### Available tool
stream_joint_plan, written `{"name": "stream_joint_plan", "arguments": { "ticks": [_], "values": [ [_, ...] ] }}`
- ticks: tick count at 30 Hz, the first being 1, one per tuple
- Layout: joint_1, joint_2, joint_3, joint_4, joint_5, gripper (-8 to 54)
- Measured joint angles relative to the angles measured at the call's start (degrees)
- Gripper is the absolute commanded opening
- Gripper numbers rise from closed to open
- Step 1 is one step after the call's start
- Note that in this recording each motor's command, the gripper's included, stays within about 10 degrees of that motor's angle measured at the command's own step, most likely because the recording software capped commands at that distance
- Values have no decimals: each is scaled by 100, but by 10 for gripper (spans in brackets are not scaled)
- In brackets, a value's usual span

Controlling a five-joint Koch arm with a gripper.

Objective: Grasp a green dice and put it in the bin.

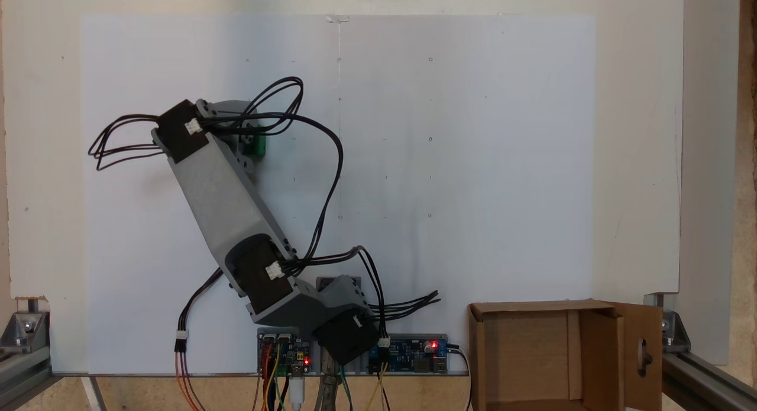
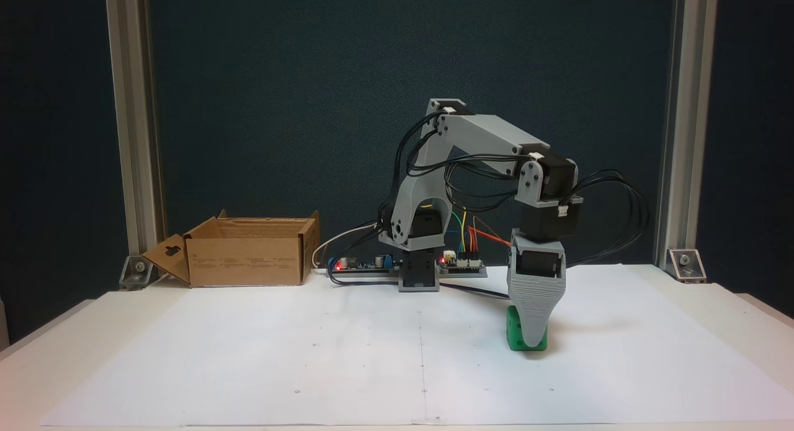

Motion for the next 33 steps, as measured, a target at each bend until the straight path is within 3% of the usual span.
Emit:
{"name": "stream_joint_plan", "arguments": {
  "ticks": [7,11,33],
  "values": [
    [53,0,0,255,-35,386],
    [70,0,0,281,-35,319],
    [70,-158,0,-88,-35,318]
  ]
}}
